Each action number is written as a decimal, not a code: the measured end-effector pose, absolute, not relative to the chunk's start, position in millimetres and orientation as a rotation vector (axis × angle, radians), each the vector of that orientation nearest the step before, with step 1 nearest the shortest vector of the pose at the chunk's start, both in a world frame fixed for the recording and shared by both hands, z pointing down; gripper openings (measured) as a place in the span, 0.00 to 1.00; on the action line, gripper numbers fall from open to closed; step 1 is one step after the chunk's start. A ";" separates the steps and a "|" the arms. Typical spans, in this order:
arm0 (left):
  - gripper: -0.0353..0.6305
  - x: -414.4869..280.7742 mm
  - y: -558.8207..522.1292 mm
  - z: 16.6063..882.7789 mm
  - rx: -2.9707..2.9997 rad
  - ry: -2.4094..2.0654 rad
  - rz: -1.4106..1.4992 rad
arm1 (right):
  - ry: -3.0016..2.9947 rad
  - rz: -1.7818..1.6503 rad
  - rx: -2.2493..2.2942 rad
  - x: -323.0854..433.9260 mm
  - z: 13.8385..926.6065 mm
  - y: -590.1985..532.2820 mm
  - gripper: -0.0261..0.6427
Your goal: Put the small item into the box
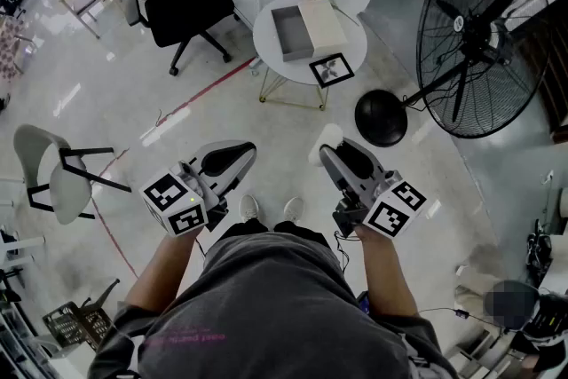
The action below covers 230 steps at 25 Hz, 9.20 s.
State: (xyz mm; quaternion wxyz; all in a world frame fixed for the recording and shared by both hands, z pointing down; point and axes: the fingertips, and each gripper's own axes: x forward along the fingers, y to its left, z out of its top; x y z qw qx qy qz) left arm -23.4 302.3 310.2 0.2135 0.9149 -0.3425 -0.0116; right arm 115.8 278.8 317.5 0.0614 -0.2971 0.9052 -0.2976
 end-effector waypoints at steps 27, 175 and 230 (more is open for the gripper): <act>0.09 64.3 265.0 318.4 2.536 -0.984 -0.022 | 2.751 -0.904 -0.827 194.0 330.0 237.8 0.24; 0.09 -125.1 -151.1 491.5 2.099 -1.227 0.075 | 3.986 -0.734 -0.635 -2.0 683.4 -249.8 0.25; 0.09 -44.2 -120.2 339.8 2.627 -0.933 0.149 | 2.984 -0.696 -1.065 72.8 361.3 -150.4 0.07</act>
